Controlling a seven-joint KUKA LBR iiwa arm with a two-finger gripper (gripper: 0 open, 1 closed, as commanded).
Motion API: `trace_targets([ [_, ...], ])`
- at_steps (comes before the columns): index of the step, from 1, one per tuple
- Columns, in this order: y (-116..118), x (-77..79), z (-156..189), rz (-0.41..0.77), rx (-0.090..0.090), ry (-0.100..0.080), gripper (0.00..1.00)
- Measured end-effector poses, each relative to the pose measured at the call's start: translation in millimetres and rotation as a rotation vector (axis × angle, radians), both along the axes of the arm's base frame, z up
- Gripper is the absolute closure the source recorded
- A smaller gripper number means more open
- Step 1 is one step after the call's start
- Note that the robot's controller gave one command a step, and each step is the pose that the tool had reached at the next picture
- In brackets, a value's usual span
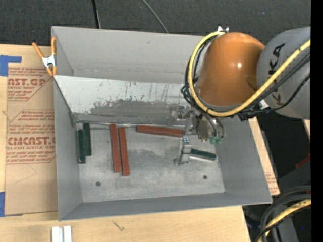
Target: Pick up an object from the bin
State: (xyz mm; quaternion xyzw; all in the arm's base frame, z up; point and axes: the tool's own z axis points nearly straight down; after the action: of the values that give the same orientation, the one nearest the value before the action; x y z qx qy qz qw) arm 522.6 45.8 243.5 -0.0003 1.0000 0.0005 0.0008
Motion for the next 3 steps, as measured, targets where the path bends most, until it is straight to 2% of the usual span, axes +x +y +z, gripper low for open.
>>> trace_targets([
  [1, -43, 7.1, -66, -0.054, 0.000, -0.005, 0.00],
  [2, -62, 51.7, -84, 0.020, -0.001, -0.001, 0.00],
  [3, -134, 39.3, -116, 0.020, -0.002, -0.001, 0.00],
])
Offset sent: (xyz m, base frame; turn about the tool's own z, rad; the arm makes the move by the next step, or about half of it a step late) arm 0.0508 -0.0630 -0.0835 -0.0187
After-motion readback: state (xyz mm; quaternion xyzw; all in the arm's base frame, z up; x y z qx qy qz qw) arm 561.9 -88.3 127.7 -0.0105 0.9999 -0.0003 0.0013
